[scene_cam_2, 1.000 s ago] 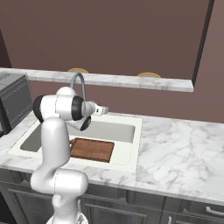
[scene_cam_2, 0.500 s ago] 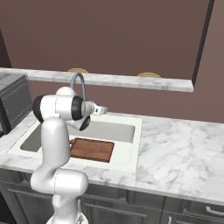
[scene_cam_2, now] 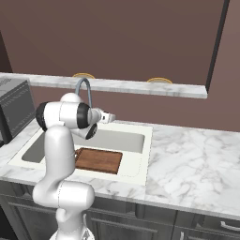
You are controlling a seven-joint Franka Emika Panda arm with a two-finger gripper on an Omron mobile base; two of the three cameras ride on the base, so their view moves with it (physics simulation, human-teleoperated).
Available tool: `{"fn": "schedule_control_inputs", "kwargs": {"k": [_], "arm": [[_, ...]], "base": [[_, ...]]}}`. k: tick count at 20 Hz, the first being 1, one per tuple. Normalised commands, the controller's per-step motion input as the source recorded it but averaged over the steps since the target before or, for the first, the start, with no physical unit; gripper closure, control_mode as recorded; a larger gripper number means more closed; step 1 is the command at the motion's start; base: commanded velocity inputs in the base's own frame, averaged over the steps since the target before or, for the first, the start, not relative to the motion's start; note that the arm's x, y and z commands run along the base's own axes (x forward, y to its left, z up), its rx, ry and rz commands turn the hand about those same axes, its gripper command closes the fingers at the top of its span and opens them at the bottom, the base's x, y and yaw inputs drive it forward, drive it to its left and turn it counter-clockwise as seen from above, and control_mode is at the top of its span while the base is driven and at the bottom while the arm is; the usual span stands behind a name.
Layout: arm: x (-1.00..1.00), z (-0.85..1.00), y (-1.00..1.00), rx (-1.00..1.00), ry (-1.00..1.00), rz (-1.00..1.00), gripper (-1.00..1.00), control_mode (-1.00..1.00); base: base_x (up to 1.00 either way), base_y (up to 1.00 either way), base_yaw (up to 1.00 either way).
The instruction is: Turn on the sink faucet with hot water and rinse the cutting board for ten seconds, then turn off the faucet. Push the cutting board to reach the water if necessary.
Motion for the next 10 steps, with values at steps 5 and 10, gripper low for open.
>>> {"fn": "schedule_control_inputs", "kwargs": {"k": [5, 10], "arm": [[0.06, 0.00, 0.00, 0.00, 0.00, 0.00, -1.00, -1.00], [0.04, 0.00, 0.00, 0.00, 0.00, 0.00, -1.00, -1.00]], "base": [[0.00, 0.00, 0.00], [0.00, 0.00, 0.00]]}}
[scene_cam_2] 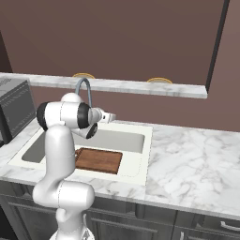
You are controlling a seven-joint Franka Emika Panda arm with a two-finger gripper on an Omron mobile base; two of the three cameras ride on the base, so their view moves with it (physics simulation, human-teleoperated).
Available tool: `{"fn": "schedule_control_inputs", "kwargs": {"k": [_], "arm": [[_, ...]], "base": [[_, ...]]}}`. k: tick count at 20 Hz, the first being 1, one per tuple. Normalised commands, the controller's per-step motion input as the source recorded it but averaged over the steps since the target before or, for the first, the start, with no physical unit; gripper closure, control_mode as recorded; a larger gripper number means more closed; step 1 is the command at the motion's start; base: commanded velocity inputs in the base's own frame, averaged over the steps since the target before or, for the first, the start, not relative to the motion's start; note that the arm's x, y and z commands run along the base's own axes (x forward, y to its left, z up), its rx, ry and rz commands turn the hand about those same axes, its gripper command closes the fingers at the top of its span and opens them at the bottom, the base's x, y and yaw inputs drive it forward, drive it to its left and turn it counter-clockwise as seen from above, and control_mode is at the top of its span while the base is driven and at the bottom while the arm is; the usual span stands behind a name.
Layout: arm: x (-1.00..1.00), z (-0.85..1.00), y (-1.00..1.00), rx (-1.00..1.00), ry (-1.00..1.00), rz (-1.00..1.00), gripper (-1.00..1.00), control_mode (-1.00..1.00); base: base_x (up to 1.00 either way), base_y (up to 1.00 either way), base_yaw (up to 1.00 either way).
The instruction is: Turn on the sink faucet with hot water and rinse the cutting board for ten seconds, then turn off the faucet. Push the cutting board to reach the water if necessary.
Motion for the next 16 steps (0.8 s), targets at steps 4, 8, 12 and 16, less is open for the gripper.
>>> {"fn": "schedule_control_inputs", "kwargs": {"k": [4, 8, 12, 16], "arm": [[0.00, 0.00, -0.12, 0.00, 0.00, 0.00, -1.00, -1.00], [0.00, 0.00, -0.22, 0.00, 0.00, 0.00, -1.00, -1.00], [0.00, 0.00, -0.26, 0.00, 0.00, 0.00, -1.00, -1.00], [-0.03, 0.00, -0.30, 0.00, 0.00, 0.00, -1.00, -1.00]], "base": [[0.00, 0.00, 0.00], [0.00, 0.00, 0.00], [0.00, 0.00, 0.00], [0.00, 0.00, 0.00]]}}
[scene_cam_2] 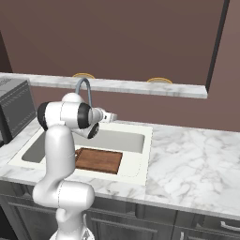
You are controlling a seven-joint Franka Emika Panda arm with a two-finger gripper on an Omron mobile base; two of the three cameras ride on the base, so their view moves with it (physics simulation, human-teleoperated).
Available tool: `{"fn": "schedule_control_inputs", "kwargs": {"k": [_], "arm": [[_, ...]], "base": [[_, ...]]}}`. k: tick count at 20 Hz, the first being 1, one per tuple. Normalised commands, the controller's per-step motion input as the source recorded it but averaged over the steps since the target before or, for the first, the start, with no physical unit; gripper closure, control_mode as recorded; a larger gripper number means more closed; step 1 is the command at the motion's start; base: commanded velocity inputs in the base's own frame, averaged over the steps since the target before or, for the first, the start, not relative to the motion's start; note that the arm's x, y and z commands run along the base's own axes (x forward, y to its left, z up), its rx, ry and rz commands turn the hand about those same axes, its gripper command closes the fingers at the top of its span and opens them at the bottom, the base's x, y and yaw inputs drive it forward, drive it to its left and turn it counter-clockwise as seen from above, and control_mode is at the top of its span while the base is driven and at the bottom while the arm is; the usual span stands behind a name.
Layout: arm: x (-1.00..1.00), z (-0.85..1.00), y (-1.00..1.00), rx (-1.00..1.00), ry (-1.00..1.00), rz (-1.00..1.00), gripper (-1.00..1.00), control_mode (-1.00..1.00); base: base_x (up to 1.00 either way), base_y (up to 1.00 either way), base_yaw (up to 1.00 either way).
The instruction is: Turn on the sink faucet with hot water and rinse the cutting board for ten seconds, then turn off the faucet. Push the cutting board to reach the water if necessary.
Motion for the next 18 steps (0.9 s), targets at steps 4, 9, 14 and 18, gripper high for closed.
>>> {"fn": "schedule_control_inputs", "kwargs": {"k": [4, 9, 14, 18], "arm": [[-0.18, 0.00, -0.37, 0.00, 0.00, 0.00, -1.00, -1.00], [-0.23, 0.00, -0.41, 0.00, 0.00, 0.00, -1.00, -1.00], [-0.23, 0.00, -0.41, 0.00, 0.00, 0.00, -1.00, -1.00], [-0.07, 0.00, -0.39, 0.00, 0.00, 0.00, -1.00, -1.00]], "base": [[0.00, 0.00, 0.00], [0.00, 0.00, 0.00], [0.00, 0.00, 0.00], [0.00, 0.00, 0.00]]}}
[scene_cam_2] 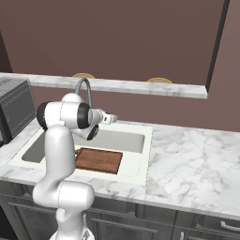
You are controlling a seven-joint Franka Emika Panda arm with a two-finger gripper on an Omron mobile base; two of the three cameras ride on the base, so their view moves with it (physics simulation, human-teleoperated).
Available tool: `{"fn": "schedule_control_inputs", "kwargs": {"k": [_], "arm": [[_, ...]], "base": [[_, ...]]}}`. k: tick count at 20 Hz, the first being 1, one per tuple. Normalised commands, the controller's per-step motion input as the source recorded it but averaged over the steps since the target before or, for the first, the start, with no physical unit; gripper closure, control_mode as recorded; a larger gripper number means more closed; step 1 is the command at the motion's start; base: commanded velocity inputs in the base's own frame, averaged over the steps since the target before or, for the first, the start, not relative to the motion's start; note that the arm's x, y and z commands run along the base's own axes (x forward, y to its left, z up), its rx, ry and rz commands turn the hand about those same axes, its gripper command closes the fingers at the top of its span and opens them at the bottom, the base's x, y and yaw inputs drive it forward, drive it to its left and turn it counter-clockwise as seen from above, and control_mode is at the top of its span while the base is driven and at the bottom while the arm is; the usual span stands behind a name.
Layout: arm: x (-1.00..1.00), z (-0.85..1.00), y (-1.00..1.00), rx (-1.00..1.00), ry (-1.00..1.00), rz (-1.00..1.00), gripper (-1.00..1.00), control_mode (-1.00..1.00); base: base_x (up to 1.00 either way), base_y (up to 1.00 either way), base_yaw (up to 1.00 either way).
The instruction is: Turn on the sink faucet with hot water and rinse the cutting board for ten seconds, then turn off the faucet. Push the cutting board to reach the water if necessary.
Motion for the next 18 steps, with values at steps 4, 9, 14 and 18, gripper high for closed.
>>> {"fn": "schedule_control_inputs", "kwargs": {"k": [4, 9, 14, 18], "arm": [[0.00, 0.00, -0.38, 0.00, 0.00, 0.00, -1.00, -1.00], [0.00, 0.00, -0.33, 0.00, 0.00, 0.00, -1.00, -1.00], [0.00, 0.00, -0.32, 0.00, 0.00, 0.00, -1.00, -1.00], [0.00, 0.00, -0.33, 0.00, 0.00, 0.00, -1.00, -1.00]], "base": [[0.00, 0.00, 0.00], [0.00, 0.00, 0.00], [0.00, 0.00, 0.00], [0.00, 0.00, 0.00]]}}
